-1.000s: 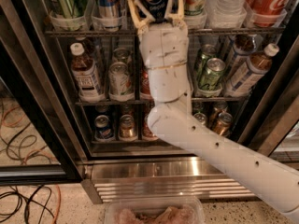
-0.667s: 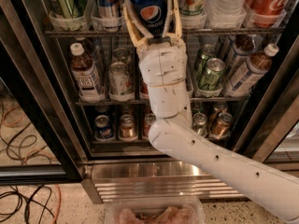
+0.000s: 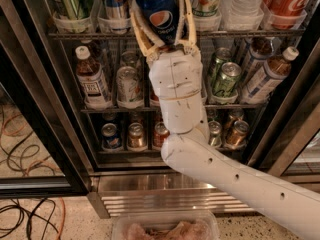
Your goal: Pick pepsi can from top shelf of fridge
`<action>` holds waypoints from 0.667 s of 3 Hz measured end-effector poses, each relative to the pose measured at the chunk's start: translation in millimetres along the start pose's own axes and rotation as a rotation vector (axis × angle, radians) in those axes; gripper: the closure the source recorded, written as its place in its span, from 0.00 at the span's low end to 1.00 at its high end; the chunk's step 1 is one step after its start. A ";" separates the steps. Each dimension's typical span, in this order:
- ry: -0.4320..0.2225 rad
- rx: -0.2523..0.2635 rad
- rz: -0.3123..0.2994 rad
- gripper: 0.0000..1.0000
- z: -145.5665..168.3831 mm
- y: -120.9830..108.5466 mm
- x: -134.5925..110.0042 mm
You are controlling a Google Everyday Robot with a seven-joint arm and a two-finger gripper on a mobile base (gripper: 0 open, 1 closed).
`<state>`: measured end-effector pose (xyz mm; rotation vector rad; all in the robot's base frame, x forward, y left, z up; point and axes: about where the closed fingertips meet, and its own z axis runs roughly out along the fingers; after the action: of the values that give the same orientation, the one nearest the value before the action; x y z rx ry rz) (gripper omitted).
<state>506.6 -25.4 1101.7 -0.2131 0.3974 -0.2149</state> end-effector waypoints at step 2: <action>-0.021 -0.069 0.004 1.00 -52.1 21.2 -63.3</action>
Offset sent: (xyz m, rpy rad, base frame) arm -0.1088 0.0390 -0.0624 -0.0931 0.0150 0.0444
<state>432.1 2.1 1072.3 -0.2819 0.3841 -0.1951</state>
